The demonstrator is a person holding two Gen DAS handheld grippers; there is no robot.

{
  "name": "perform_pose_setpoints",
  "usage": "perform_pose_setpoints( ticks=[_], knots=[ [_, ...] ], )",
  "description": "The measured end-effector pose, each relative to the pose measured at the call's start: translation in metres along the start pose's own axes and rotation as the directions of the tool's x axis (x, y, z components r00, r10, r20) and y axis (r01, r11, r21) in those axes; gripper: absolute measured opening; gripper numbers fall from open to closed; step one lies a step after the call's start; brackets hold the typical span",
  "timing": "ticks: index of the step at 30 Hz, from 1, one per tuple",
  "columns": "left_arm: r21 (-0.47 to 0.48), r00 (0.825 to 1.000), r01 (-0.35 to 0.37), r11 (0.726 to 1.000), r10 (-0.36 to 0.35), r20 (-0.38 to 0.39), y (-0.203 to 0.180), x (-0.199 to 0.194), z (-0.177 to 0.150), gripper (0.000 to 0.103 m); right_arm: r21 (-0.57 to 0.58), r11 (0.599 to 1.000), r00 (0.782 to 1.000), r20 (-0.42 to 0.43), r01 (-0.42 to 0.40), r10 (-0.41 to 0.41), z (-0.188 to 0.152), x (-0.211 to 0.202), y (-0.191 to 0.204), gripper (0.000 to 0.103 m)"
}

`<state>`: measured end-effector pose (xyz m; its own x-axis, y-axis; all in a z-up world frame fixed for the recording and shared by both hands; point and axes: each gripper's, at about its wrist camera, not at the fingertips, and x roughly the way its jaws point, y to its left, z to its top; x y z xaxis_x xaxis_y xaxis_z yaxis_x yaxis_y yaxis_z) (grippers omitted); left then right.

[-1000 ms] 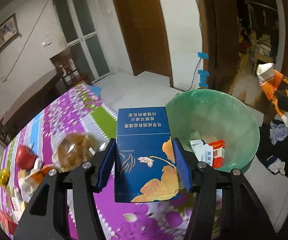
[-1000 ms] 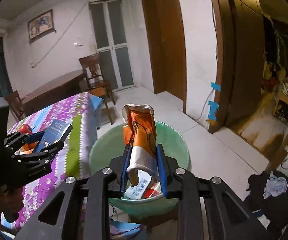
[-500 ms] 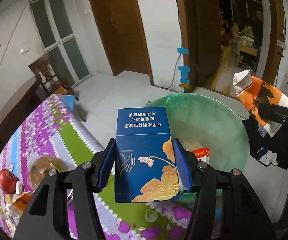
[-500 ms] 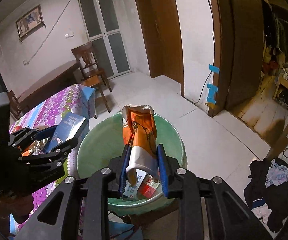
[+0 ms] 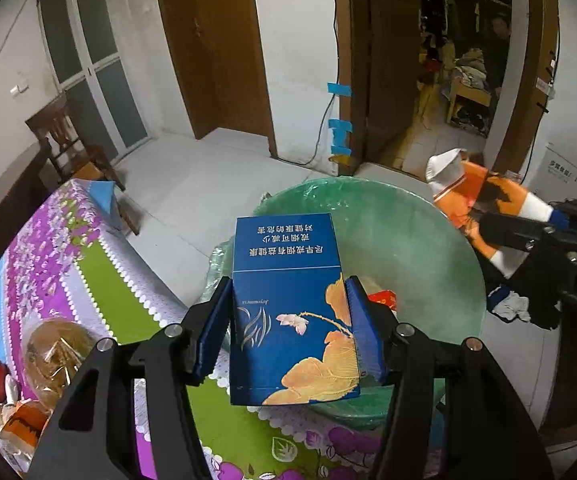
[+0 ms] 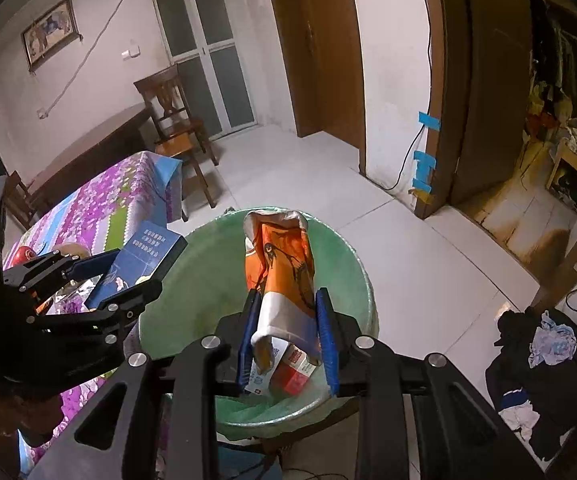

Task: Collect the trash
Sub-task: 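Open both tools to drop the pack and carton into the bin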

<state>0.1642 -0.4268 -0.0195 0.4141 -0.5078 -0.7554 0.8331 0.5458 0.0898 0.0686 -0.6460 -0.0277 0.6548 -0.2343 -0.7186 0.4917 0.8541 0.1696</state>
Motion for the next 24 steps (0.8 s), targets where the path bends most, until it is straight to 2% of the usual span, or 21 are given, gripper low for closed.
perform_pose_setpoints(
  ticks=[4,5,7,16,21,24],
  knots=[
    [0.008,1.0,-0.005,1.0,0.005,0.022,0.001,0.002,0.006,0.055,-0.009,1.0,1.0,0.001,0.009,-0.009,0.004,0.009,0.004,0.032],
    [0.005,1.0,-0.008,1.0,0.008,0.022,0.003,0.004,0.008,0.055,-0.013,1.0,1.0,0.008,0.006,-0.006,0.006,0.01,0.002,0.037],
    [-0.02,1.0,-0.009,1.0,0.009,-0.003,0.008,0.009,0.013,0.057,-0.011,1.0,1.0,0.015,0.012,-0.012,0.01,0.013,-0.001,0.055],
    [-0.032,1.0,0.015,0.999,-0.015,-0.001,0.011,0.005,0.009,0.061,0.006,0.998,0.998,0.037,0.057,-0.057,0.003,0.007,-0.014,0.056],
    [-0.02,1.0,0.011,1.0,-0.01,0.029,0.009,-0.013,-0.009,0.069,0.02,0.999,0.997,0.065,0.027,-0.028,-0.017,-0.007,-0.015,0.057],
    [0.01,0.997,-0.008,1.0,0.008,0.074,0.009,-0.033,-0.027,0.075,0.024,1.0,0.997,0.076,-0.012,0.01,-0.03,-0.015,-0.01,0.062]
  ],
)
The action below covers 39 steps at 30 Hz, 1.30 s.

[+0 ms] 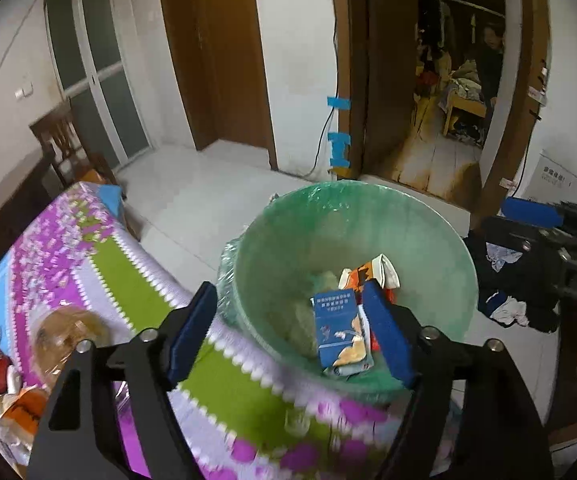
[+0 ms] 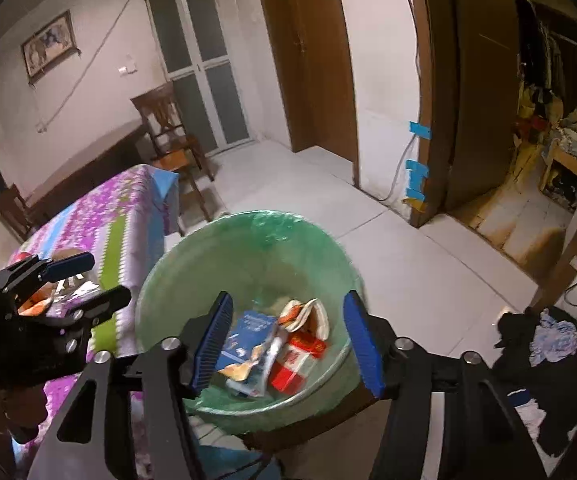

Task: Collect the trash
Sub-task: 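Open both tools to drop the pack and carton into the bin, then grasp the white medicine box with the left tool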

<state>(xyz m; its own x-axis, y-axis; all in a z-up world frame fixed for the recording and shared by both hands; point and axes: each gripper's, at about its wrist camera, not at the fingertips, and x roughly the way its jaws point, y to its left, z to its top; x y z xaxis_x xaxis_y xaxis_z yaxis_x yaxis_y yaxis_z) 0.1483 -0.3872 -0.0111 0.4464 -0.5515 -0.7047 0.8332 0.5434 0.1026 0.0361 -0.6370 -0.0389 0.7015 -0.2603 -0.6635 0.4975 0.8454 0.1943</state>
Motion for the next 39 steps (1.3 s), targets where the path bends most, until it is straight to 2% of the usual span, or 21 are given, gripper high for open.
perform_pose_setpoints(
  ticks=[4,7,10,13,15,17,19,21,23,25,26,27,28,30,32,33,35,36,38,39],
  knots=[
    [0.023,0.999,-0.008,1.0,0.007,0.045,0.007,-0.032,-0.029,0.081,-0.022,0.998,0.998,0.015,-0.057,0.057,-0.016,-0.008,0.022,0.064],
    [-0.027,0.999,0.015,1.0,-0.013,0.046,0.029,-0.055,-0.056,0.082,-0.036,0.992,0.993,0.02,-0.118,0.119,-0.026,-0.014,0.044,0.066],
    [-0.121,0.999,0.022,0.992,-0.019,0.029,0.062,-0.076,-0.088,0.082,-0.068,0.983,0.984,0.03,-0.173,0.175,-0.033,-0.019,0.07,0.071],
    [-0.24,1.0,0.017,0.971,-0.014,0.013,0.099,-0.102,-0.129,0.082,-0.147,0.964,0.974,0.016,-0.222,0.227,-0.043,-0.021,0.109,0.071],
    [-0.323,1.0,-0.019,0.946,0.019,-0.006,0.127,-0.119,-0.157,0.082,-0.195,0.947,0.966,-0.007,-0.254,0.257,-0.05,-0.02,0.134,0.072],
    [-0.382,0.995,-0.096,0.919,0.091,-0.031,0.153,-0.137,-0.183,0.082,-0.232,0.926,0.954,-0.036,-0.297,0.297,-0.055,-0.017,0.158,0.072],
    [-0.441,0.984,-0.178,0.879,0.169,-0.059,0.18,-0.154,-0.204,0.082,-0.262,0.902,0.939,-0.068,-0.344,0.338,-0.06,-0.012,0.187,0.072],
    [-0.519,0.962,-0.268,0.812,0.259,-0.09,0.213,-0.172,-0.217,0.082,-0.282,0.884,0.928,-0.089,-0.373,0.363,-0.064,-0.01,0.212,0.072],
    [-0.609,0.935,-0.337,0.718,0.333,-0.125,0.248,-0.184,-0.222,0.085,-0.304,0.861,0.913,-0.111,-0.408,0.393,-0.072,-0.009,0.242,0.072],
    [-0.685,0.915,-0.372,0.627,0.371,-0.157,0.283,-0.188,-0.224,0.085,-0.316,0.844,0.901,-0.127,-0.433,0.414,-0.078,-0.009,0.26,0.073],
    [-0.727,0.9,-0.393,0.563,0.397,-0.179,0.301,-0.186,-0.223,0.085,-0.326,0.834,0.895,-0.137,-0.445,0.424,-0.083,-0.011,0.27,0.073],
    [-0.75,0.898,-0.391,0.534,0.401,-0.182,0.311,-0.184,-0.222,0.085,-0.334,0.828,0.892,-0.145,-0.451,0.428,-0.087,-0.012,0.278,0.073],
    [-0.765,0.9,-0.386,0.516,0.392,-0.19,0.323,-0.177,-0.221,0.085,-0.346,0.82,0.889,-0.154,-0.456,0.43,-0.092,-0.013,0.288,0.074],
    [-0.77,0.891,-0.423,0.479,0.374,-0.257,0.342,-0.158,-0.224,0.085,-0.365,0.813,0.891,-0.163,-0.454,0.425,-0.099,-0.017,0.297,0.075],
    [-0.746,0.89,-0.441,0.499,0.348,-0.294,0.347,-0.137,-0.222,0.085,-0.379,0.807,0.892,-0.172,-0.452,0.419,-0.106,-0.021,0.301,0.076],
    [-0.727,0.879,-0.467,0.504,0.352,-0.321,0.349,-0.13,-0.224,0.085,-0.383,0.809,0.894,-0.178,-0.447,0.41,-0.109,-0.022,0.301,0.076],
    [-0.666,0.832,-0.551,0.502,0.389,-0.395,0.35,-0.114,-0.227,0.083,-0.38,0.813,0.897,-0.189,-0.442,0.4,-0.111,-0.022,0.299,0.076],
    [-0.639,0.819,-0.572,0.514,0.406,-0.407,0.347,-0.11,-0.226,0.079,-0.376,0.814,0.897,-0.193,-0.443,0.398,-0.111,-0.022,0.298,0.076],
    [-0.627,0.82,-0.569,0.531,0.423,-0.386,0.344,-0.111,-0.226,0.064,-0.365,0.817,0.895,-0.201,-0.446,0.399,-0.109,-0.023,0.294,0.075],
    [-0.626,0.835,-0.547,0.555,0.411,-0.365,0.34,-0.113,-0.225,0.052,-0.363,0.816,0.893,-0.205,-0.45,0.401,-0.108,-0.024,0.29,0.075]
  ],
)
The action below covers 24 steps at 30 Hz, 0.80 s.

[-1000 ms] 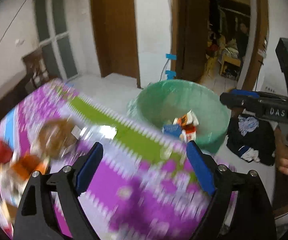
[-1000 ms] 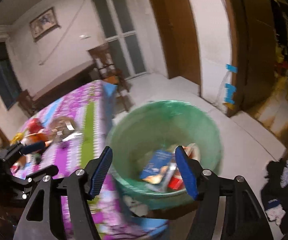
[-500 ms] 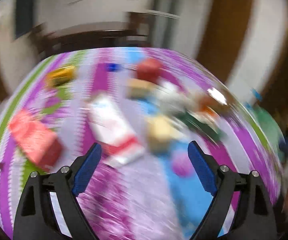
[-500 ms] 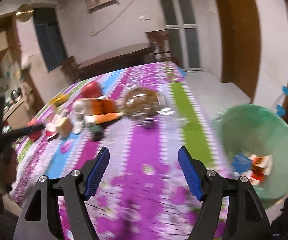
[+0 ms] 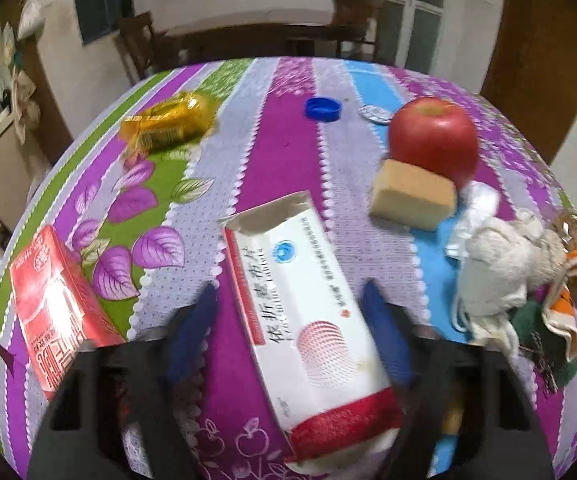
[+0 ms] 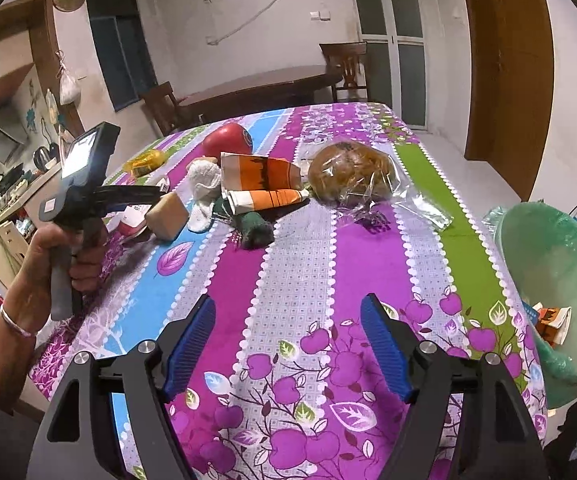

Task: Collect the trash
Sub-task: 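Grasp the white medicine box with the left tool, then grasp the orange-white drink carton with the right tool while left holds box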

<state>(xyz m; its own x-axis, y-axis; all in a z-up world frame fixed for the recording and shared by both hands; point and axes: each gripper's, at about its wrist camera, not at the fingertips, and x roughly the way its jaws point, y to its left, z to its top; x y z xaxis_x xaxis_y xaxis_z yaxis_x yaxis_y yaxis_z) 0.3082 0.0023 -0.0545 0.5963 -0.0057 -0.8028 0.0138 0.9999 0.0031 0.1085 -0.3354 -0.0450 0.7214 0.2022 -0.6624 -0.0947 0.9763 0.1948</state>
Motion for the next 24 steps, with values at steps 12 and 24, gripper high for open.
perform_pose_setpoints(
  ticks=[12,24],
  knots=[
    [-0.053,0.975,0.113,0.992,-0.1,0.197,0.025,-0.086,-0.028,0.045,-0.099,0.995,1.0,0.015,-0.019,0.02,0.017,0.012,0.031,0.062],
    [-0.103,0.963,0.235,0.967,-0.217,0.16,0.082,-0.117,-0.096,0.045,-0.512,0.853,0.985,-0.171,-0.097,0.009,0.127,0.116,0.044,0.062]
  ],
)
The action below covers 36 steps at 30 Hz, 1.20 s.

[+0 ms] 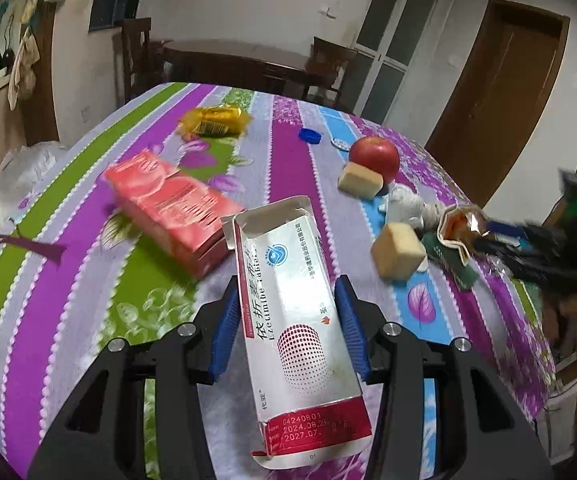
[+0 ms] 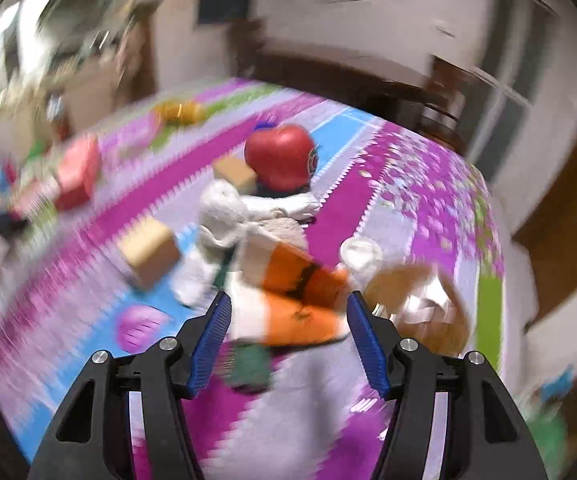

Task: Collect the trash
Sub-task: 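Grasp the orange-white drink carton with the right tool while left holds box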

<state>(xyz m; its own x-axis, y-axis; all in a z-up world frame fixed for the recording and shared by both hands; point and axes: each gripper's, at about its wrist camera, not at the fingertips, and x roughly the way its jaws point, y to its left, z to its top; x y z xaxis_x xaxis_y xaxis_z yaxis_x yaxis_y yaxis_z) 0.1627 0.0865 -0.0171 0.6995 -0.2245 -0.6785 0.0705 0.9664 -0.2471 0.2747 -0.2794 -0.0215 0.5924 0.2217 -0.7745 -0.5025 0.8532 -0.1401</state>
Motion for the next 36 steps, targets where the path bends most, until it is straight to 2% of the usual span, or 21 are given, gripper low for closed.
perform_pose_setpoints(
  ticks=[5,6,8,9,10,11,12,15,17,21,24,26,27,28,29,30,31,32,33,34,36],
  knots=[
    [0.003,1.0,0.013,1.0,-0.013,0.004,0.009,-0.007,-0.005,0.046,-0.192,0.979,0.993,-0.106,-0.065,0.045,0.027,0.028,-0.01,0.061],
    [-0.009,1.0,0.029,1.0,-0.029,-0.005,0.012,-0.006,-0.006,0.046,-0.22,0.971,0.991,-0.115,-0.09,0.066,0.03,0.033,-0.01,0.057],
    [-0.024,0.999,0.037,0.999,-0.037,-0.018,0.014,-0.002,-0.007,0.046,-0.264,0.958,0.986,-0.143,-0.116,0.08,0.029,0.046,-0.005,0.042],
    [-0.025,0.999,0.031,0.999,-0.032,-0.02,0.014,0.0,-0.007,0.046,-0.283,0.953,0.987,-0.15,-0.105,0.064,0.028,0.05,-0.001,0.033],
    [-0.026,0.999,0.027,0.999,-0.028,-0.021,0.014,0.001,-0.007,0.046,-0.298,0.95,0.99,-0.133,-0.094,0.056,0.025,0.047,0.003,0.022],
    [-0.025,0.999,0.03,0.999,-0.031,-0.021,0.013,0.001,-0.008,0.046,-0.299,0.949,0.99,-0.12,-0.101,0.068,0.022,0.043,0.007,0.014],
    [-0.023,0.999,0.033,0.999,-0.034,-0.02,0.012,0.0,-0.008,0.046,-0.289,0.951,0.991,-0.098,-0.111,0.086,0.02,0.035,0.008,0.011],
    [-0.001,0.999,0.035,0.999,-0.035,-0.012,0.006,-0.001,-0.009,0.046,-0.226,0.973,0.998,0.002,-0.055,0.057,0.009,0.003,0.011,0.01],
    [0.023,1.0,0.027,0.999,-0.026,-0.008,-0.003,0.001,-0.009,0.046,-0.141,0.99,0.997,0.067,-0.02,0.03,0.001,-0.023,0.01,0.01],
    [0.046,0.999,0.038,0.998,-0.037,-0.023,-0.019,0.003,-0.011,0.046,0.068,0.997,0.982,0.185,-0.044,0.031,-0.026,-0.077,0.018,0.01],
    [0.078,0.999,0.036,0.996,-0.034,-0.024,-0.034,0.003,-0.015,0.047,0.186,0.976,0.964,0.257,-0.117,0.067,-0.049,-0.108,0.025,0.01],
    [0.089,0.998,0.05,0.995,-0.047,-0.037,-0.043,0.004,-0.017,0.047,0.306,0.924,0.944,0.3,-0.229,0.135,-0.065,-0.119,0.018,0.01],
    [0.091,0.998,0.056,0.994,-0.052,-0.04,-0.047,0.003,-0.019,0.047,0.36,0.88,0.923,0.335,-0.309,0.187,-0.074,-0.123,0.013,0.01],
    [0.095,0.998,0.06,0.994,-0.056,-0.042,-0.05,0.003,-0.02,0.047,0.405,0.825,0.894,0.376,-0.395,0.244,-0.083,-0.126,0.007,0.01],
    [0.099,0.997,0.063,0.993,-0.059,-0.041,-0.054,0.002,-0.021,0.048,0.456,0.727,0.84,0.443,-0.513,0.315,-0.097,-0.127,-0.001,0.01],
    [0.1,0.997,0.067,0.993,-0.063,-0.041,-0.057,0.001,-0.022,0.048,0.474,0.673,0.809,0.474,-0.568,0.348,-0.104,-0.126,-0.003,0.01],
    [0.102,0.997,0.072,0.992,-0.068,-0.042,-0.06,0.0,-0.023,0.048,0.49,0.586,0.755,0.525,-0.645,0.393,-0.117,-0.125,-0.005,0.01],
    [0.109,0.996,0.079,0.991,-0.075,-0.043,-0.064,-0.001,-0.025,0.048,0.495,0.54,0.727,0.552,-0.68,0.409,-0.124,-0.124,-0.006,0.01],
    [0.116,0.996,0.08,0.99,-0.076,-0.041,-0.067,-0.002,-0.027,0.048,0.502,0.506,0.708,0.572,-0.702,0.414,-0.132,-0.122,-0.004,0.01],
    [0.128,0.997,0.078,0.989,-0.074,-0.038,-0.071,-0.004,-0.029,0.048,0.521,0.507,0.722,0.571,-0.687,0.391,-0.141,-0.124,0.0,0.01],
    [0.149,0.997,0.072,0.986,-0.068,-0.032,-0.076,-0.006,-0.032,0.048,0.561,0.574,0.792,0.528,-0.596,0.307,-0.148,-0.13,0.011,0.01]
  ],
)
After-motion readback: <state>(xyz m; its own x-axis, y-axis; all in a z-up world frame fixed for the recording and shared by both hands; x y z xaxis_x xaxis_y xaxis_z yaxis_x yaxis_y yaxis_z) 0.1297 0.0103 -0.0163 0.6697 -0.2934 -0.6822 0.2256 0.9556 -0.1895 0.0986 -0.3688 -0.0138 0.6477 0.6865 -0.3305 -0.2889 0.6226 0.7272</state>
